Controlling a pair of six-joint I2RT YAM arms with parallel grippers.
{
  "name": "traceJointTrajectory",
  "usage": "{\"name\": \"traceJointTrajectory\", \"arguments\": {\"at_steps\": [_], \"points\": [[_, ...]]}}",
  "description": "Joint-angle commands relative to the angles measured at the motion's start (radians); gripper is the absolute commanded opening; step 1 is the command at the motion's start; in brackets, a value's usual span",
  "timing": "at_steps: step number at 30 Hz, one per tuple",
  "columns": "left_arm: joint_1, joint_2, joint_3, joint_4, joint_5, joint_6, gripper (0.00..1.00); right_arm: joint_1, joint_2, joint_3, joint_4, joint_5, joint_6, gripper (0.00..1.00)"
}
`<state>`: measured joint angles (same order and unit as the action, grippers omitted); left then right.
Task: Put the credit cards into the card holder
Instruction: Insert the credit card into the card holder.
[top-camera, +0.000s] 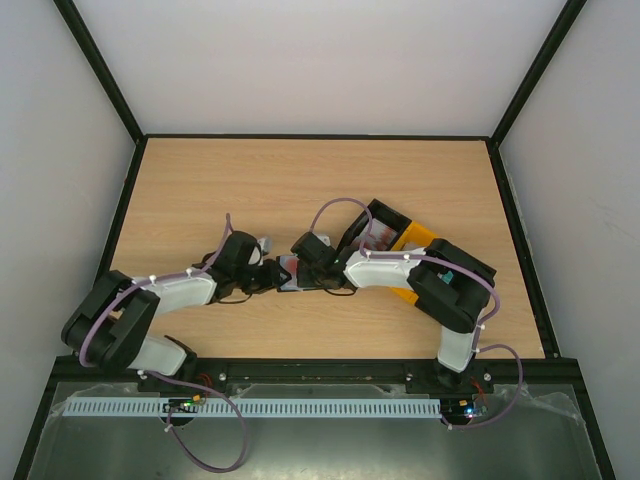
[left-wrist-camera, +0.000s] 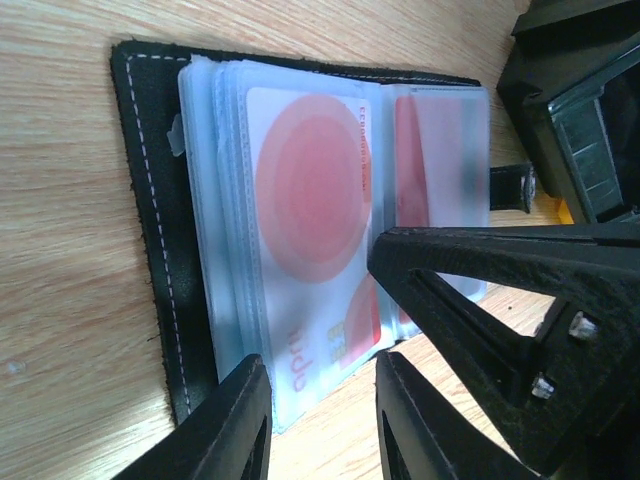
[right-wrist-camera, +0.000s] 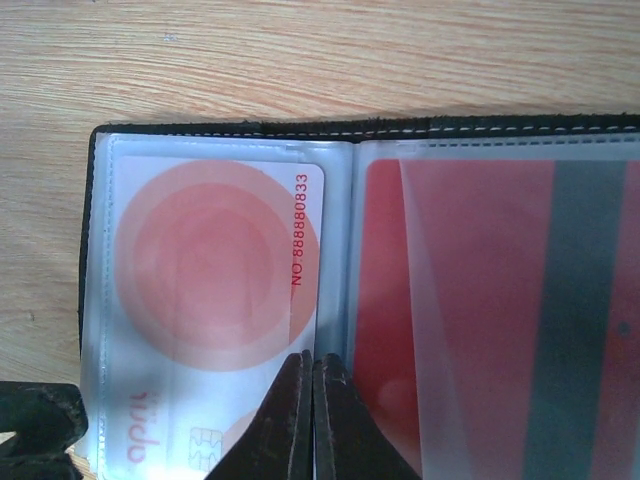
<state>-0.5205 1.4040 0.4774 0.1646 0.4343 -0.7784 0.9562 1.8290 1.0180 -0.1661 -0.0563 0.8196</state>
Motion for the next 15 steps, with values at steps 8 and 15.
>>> {"name": "traceJointTrajectory", "arguments": {"at_steps": [8, 15], "points": [[0.004, 0.062, -0.003, 0.049, 0.024, 0.001, 0.29, 0.004, 0.035, -0.038, -0.032, 0.023, 0.015, 0.02], [0.004, 0.072, -0.001, 0.055, 0.027, 0.006, 0.26, 0.006, 0.033, -0.040, -0.027, 0.021, 0.015, 0.02]]}}
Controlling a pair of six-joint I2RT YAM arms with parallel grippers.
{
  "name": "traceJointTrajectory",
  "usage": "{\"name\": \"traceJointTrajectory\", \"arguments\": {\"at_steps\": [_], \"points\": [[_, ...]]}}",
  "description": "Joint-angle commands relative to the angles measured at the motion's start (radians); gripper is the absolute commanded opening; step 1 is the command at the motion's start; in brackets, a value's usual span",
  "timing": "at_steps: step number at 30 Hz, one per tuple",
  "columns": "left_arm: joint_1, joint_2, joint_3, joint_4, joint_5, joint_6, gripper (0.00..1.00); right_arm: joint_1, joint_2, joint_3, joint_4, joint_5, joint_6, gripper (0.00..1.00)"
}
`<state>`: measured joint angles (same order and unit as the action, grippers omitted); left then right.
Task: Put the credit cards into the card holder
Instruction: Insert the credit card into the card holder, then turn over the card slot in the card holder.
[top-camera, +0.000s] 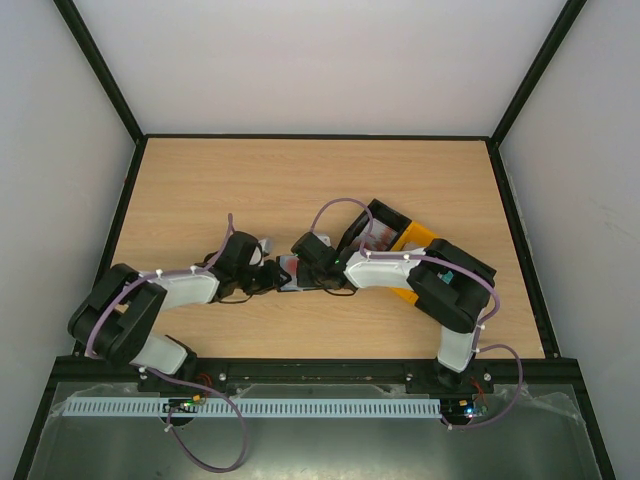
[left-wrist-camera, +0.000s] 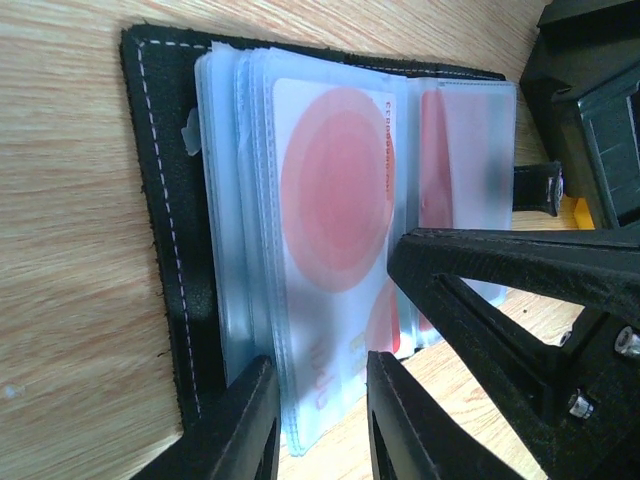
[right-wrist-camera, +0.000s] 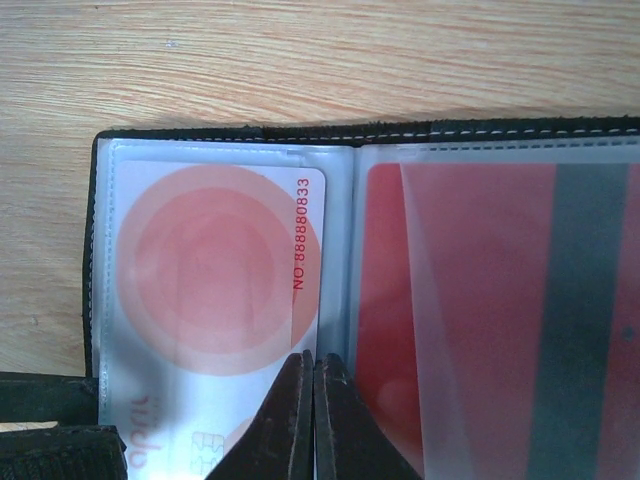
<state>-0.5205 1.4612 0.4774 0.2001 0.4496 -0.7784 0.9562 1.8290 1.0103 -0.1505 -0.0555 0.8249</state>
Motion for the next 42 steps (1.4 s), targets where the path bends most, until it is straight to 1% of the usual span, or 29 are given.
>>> {"name": "traceJointTrajectory", "arguments": {"at_steps": [1, 6, 12, 20, 26, 32, 38, 42], "points": [[0.004, 0.013, 0.001, 0.016, 0.009, 0.005, 0.26, 0.005, 0.032, -0.034, -0.042, 0.020, 0.011, 0.02], [0.004, -0.044, 0.003, -0.044, -0.073, 0.015, 0.27, 0.007, 0.030, -0.036, -0.041, 0.023, 0.013, 0.02], [0.004, -0.097, 0.009, -0.059, -0.071, 0.018, 0.27, 0.005, 0.032, -0.035, -0.038, 0.021, 0.013, 0.02], [0.004, -0.042, 0.012, -0.016, -0.033, 0.019, 0.25, 0.006, 0.036, -0.038, -0.034, 0.016, 0.013, 0.02], [0.004, -0.013, 0.012, 0.006, -0.020, 0.015, 0.22, 0.006, 0.036, -0.039, -0.032, 0.014, 0.013, 0.02], [0.004, 0.004, 0.009, 0.014, -0.023, 0.016, 0.22, 0.006, 0.037, -0.038, -0.032, 0.013, 0.013, 0.02], [0.004, 0.019, 0.011, 0.035, 0.002, 0.014, 0.22, 0.006, 0.036, -0.044, -0.025, 0.007, 0.011, 0.02], [0.004, 0.019, 0.015, 0.034, 0.003, 0.014, 0.19, 0.006, 0.037, -0.045, -0.023, 0.006, 0.011, 0.02]]}}
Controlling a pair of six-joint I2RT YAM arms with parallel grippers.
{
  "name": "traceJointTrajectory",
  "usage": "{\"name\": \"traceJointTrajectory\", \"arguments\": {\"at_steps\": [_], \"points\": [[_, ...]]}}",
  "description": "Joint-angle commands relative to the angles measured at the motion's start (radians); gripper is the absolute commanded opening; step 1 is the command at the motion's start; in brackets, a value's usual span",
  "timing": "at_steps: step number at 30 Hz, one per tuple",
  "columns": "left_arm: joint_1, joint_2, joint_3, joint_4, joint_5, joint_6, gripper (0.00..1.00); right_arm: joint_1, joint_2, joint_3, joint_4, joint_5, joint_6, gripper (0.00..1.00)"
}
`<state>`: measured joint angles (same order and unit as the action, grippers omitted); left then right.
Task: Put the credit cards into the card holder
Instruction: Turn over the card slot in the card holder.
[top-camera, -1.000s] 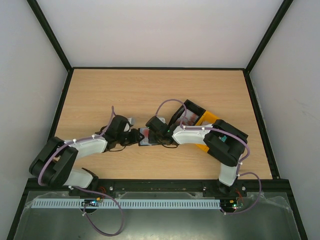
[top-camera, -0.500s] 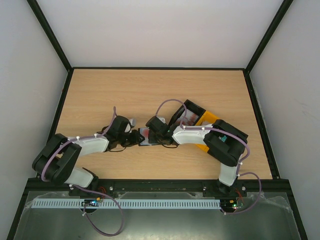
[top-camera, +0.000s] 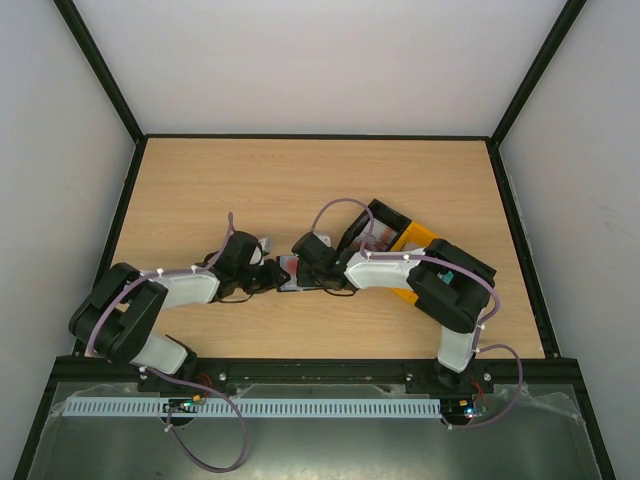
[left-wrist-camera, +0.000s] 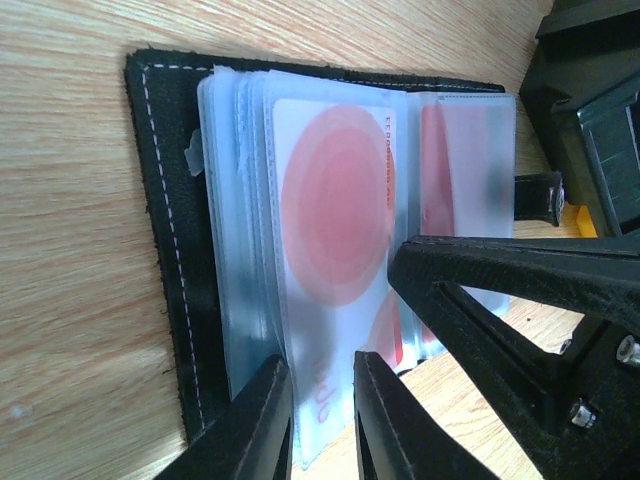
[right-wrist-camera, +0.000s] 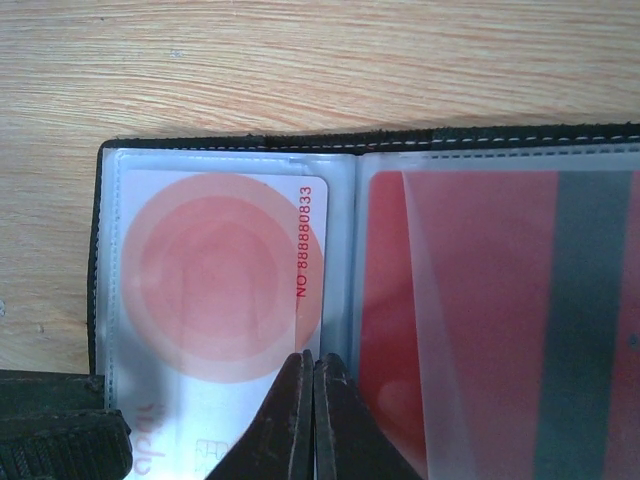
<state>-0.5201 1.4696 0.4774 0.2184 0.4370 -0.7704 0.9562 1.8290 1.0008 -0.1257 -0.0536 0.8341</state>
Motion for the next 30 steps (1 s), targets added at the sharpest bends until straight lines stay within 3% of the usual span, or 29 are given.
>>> {"name": "traceJointTrajectory", "arguments": {"at_steps": [1, 13, 30], "points": [[0.004, 0.006, 0.018, 0.000, -0.006, 0.005, 0.19, 0.006, 0.036, -0.035, -0.048, 0.005, 0.003, 0.02], [0.004, -0.075, 0.024, -0.050, -0.063, 0.019, 0.17, 0.006, 0.040, -0.031, -0.047, 0.003, 0.001, 0.02], [0.004, 0.013, 0.019, -0.019, -0.047, 0.021, 0.16, 0.005, 0.045, -0.028, -0.048, -0.002, 0.000, 0.02]]}}
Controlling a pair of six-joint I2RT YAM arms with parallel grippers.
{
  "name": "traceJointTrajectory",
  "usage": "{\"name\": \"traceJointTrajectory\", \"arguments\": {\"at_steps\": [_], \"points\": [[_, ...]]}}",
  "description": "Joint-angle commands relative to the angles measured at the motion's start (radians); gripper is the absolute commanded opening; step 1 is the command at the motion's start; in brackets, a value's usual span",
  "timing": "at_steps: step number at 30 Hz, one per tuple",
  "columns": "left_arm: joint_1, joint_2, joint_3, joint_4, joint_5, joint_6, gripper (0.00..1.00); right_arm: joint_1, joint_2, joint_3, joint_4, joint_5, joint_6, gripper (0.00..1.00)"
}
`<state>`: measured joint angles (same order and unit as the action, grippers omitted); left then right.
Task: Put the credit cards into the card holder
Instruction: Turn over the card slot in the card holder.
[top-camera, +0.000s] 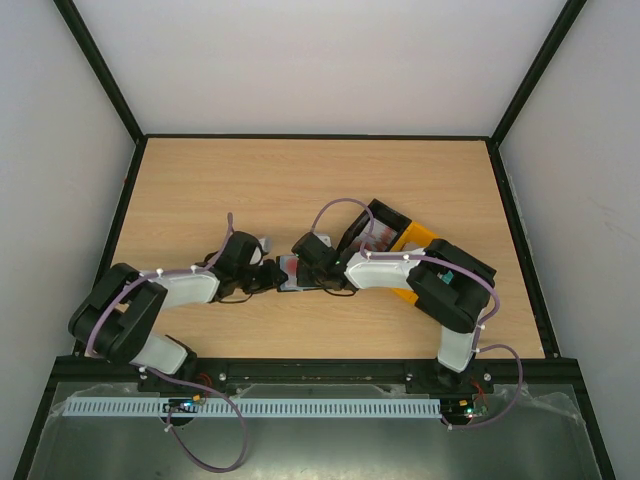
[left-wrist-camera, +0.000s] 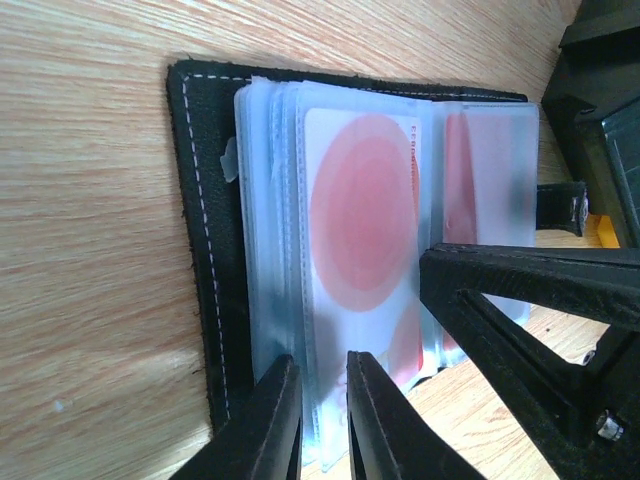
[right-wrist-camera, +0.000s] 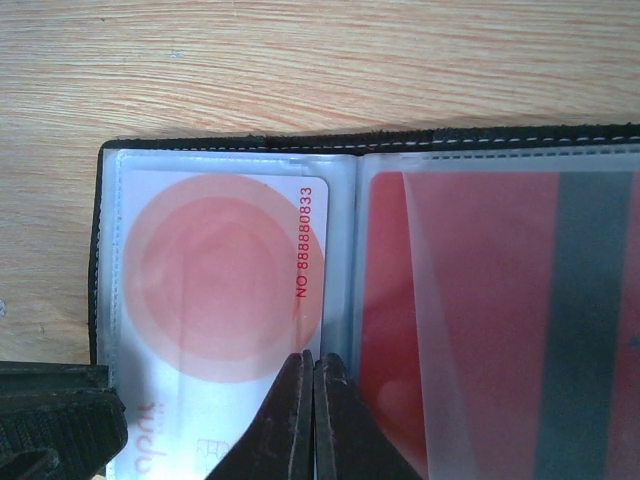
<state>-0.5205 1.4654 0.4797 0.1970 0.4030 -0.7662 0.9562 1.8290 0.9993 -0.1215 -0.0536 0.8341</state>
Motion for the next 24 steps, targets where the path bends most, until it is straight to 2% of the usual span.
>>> {"name": "traceJointTrajectory", "arguments": {"at_steps": [1, 6, 15, 24], "points": [[0.004, 0.017, 0.015, 0.001, -0.015, 0.018, 0.17, 0.005, 0.045, -0.026, -0.052, -0.002, -0.001, 0.02], [0.004, 0.017, 0.014, 0.003, -0.014, 0.016, 0.18, 0.006, 0.047, -0.027, -0.050, -0.003, -0.003, 0.02], [0.002, 0.020, 0.020, 0.048, 0.044, 0.020, 0.13, 0.006, 0.050, -0.027, -0.047, -0.006, -0.003, 0.02], [-0.008, 0.009, 0.028, 0.056, 0.070, 0.028, 0.13, 0.006, 0.038, -0.034, -0.035, -0.008, -0.002, 0.02]]}}
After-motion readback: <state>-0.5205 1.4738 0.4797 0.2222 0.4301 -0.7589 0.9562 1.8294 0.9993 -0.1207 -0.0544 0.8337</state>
